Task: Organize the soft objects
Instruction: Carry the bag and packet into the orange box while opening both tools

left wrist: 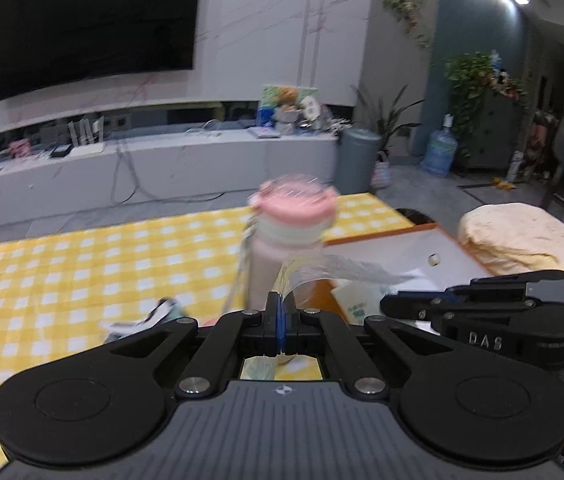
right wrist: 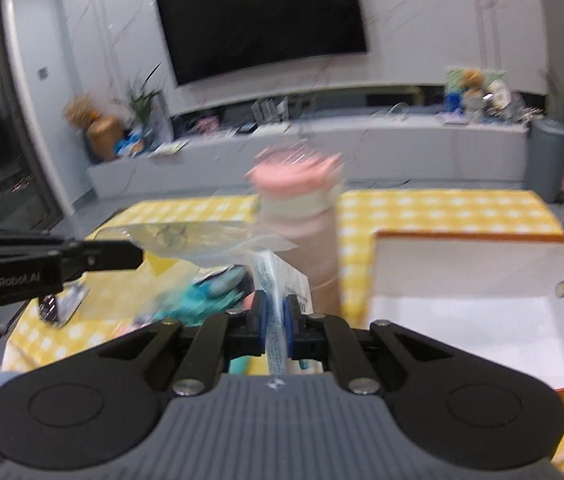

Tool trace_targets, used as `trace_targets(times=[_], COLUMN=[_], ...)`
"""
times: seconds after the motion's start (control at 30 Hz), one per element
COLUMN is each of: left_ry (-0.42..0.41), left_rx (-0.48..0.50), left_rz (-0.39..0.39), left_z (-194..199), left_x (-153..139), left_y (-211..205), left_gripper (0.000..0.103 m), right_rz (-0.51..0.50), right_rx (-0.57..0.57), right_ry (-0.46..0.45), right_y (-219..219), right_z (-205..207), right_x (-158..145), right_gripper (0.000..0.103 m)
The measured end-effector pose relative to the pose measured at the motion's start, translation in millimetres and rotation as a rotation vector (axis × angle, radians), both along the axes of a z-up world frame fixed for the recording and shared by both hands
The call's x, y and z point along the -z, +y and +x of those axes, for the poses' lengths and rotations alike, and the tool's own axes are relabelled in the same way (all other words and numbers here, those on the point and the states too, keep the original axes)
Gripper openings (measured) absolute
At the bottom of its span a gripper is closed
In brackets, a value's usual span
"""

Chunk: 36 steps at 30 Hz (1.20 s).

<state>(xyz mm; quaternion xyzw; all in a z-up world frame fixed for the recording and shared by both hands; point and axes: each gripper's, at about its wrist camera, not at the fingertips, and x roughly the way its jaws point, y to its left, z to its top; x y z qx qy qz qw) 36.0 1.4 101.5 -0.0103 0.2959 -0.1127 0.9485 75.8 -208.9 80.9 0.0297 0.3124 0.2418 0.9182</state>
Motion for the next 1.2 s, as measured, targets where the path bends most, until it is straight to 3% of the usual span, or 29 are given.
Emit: trace_targets(times=[0.27,0.43,0.57,0.73,0.87,1.0,1.2], left_ry=[0.000,0.093,0.207,0.359,0.434,0.470,0.483], left_rx=[0.132,0.199,0.198,0.163,0.138,0.114,0.121], left_rz=[0.005,-0.059,-0.065,-0.086,-0.111,-0.092,-0.071], left_z=[37.1,79.2,114.8,141.7,152.6,158.5,154.9], left_x=[-10.1,7.4,35.2,78.5,98.0,107.9,109.8], left_y=[-77.9,-117.8,-140.9,-145.8,-141.9,-140.9,-138.3], left_gripper=[0.000,0.000,0.000,0.000,0.000,0.003,0.018], right_rz=[-0.015,-0.005,-0.006,0.002,-0.018,-0.032,-0.044], right_rx=[0.173,0.244,0.261,0.263,0.264,0.258,0.242], right_ry=[-0.012,0.045,0.125,0.235,0.294,0.338,0.365], right_y=[-72.7,-105.0,-118.0,-122.9,-115.2,-104.2,-96.0], right_z=[25.4,54.8,76.8,103.0,115.8,121.5,129.1], right_x=[-9.6,1.8,24.7,59.8,81.1,94.6,105.4], right_gripper=[0.006,0.006,0.006,0.006,0.006,0.006,0.008])
